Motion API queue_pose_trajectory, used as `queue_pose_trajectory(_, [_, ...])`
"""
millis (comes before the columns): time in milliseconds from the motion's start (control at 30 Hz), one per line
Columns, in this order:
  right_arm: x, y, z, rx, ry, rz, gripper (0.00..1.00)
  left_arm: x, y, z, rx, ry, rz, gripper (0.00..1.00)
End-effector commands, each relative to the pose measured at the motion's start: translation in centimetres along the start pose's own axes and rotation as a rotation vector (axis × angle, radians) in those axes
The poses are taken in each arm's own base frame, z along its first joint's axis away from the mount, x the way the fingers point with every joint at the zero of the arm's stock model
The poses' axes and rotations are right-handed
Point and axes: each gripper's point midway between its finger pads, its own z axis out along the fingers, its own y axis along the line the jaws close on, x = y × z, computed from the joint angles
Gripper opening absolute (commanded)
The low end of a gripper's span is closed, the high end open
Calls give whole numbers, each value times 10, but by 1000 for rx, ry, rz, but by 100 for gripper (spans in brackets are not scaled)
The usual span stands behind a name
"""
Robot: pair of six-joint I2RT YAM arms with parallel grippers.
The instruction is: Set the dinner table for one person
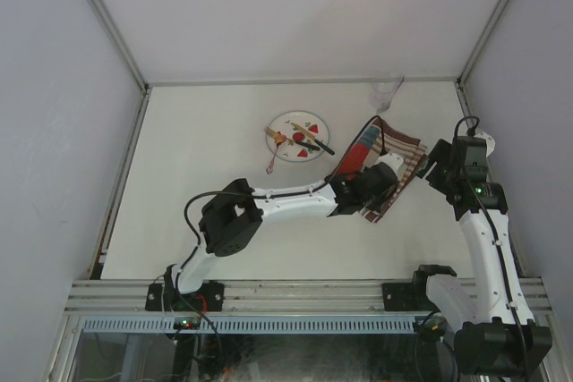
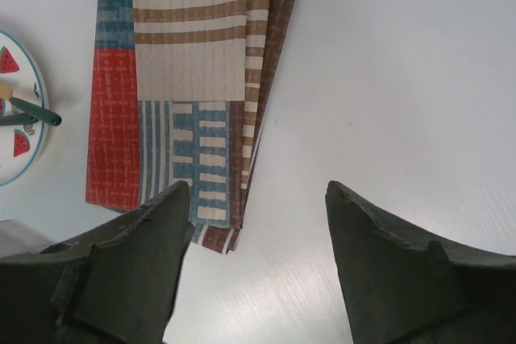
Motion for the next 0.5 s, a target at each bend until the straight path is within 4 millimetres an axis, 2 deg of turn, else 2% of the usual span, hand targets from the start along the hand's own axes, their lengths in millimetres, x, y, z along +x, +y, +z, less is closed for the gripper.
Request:
queue_pose_trajectory(0, [-18, 7, -7, -31, -52, -5, 69, -55, 1, -30, 17, -104, 18, 0])
queue_pose_trajectory(100, [-15, 8, -5, -34, -35, -11, 74, -41, -4, -17, 27, -45, 58, 0])
queue_pose_trajectory(133, [-14, 7, -4, -29, -30, -13, 81, -35, -4, -14, 23, -35, 56, 4])
queue_pose_trajectory(167, [-14, 6, -4, -22, -28, -13, 86, -31, -5, -12, 25, -27, 53, 22])
queue_pose_trajectory(200, [-14, 5, -4, -15, -29, -11, 90, -25, -7, -10, 31, -14, 49, 49])
queue_pose_trajectory(233, [-15, 4, -5, -11, -36, -9, 95, -19, -10, -8, 42, 0, 48, 91])
queue_pose_trajectory(267, [-16, 3, -5, -5, -42, -5, 97, -13, -13, -5, 48, 15, 45, 99])
queue_pose_trajectory(367, [-20, 2, -8, -4, -63, -3, 98, 14, -19, 6, 34, 57, 67, 100])
queue_pose_trajectory(433, [-21, 1, -9, -2, -71, 2, 98, 32, -16, 18, -3, 89, 89, 100])
queue_pose_trajectory(467, [-22, 0, -9, 0, -72, 4, 99, 34, -16, 21, -12, 92, 92, 100])
